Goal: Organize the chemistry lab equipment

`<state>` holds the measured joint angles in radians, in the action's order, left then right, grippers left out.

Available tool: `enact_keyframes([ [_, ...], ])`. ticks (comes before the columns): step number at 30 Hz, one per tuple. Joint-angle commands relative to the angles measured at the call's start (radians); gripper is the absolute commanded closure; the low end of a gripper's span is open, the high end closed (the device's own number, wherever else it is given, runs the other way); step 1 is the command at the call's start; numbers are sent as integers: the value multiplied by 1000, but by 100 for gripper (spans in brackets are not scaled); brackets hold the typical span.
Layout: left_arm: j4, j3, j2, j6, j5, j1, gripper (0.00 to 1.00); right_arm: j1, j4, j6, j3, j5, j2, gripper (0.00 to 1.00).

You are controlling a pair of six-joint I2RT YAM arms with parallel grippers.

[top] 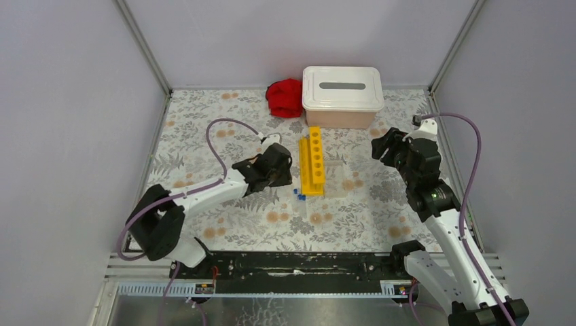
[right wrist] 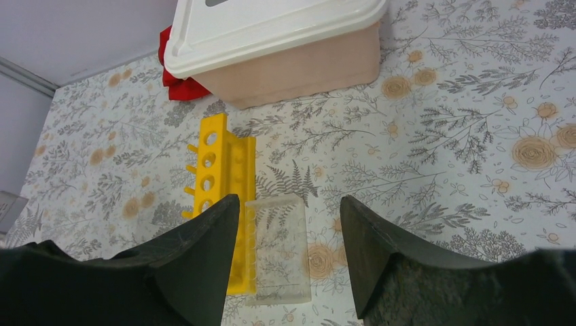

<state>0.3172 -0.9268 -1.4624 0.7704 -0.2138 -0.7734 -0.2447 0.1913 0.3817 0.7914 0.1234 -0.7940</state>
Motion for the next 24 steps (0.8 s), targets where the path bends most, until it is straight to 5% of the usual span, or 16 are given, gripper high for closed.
enact_keyframes([
  [1, 55, -55, -67, 9, -81, -10, 61, -11, 30, 13, 18, 17, 32, 36],
  [6, 62, -84, -152, 24, -99, -12, 67, -14, 32, 23, 4, 6, 54, 36],
  [24, 63, -145, -290, 35, -106, -10, 65, -20, 23, 29, -20, -4, 64, 36],
])
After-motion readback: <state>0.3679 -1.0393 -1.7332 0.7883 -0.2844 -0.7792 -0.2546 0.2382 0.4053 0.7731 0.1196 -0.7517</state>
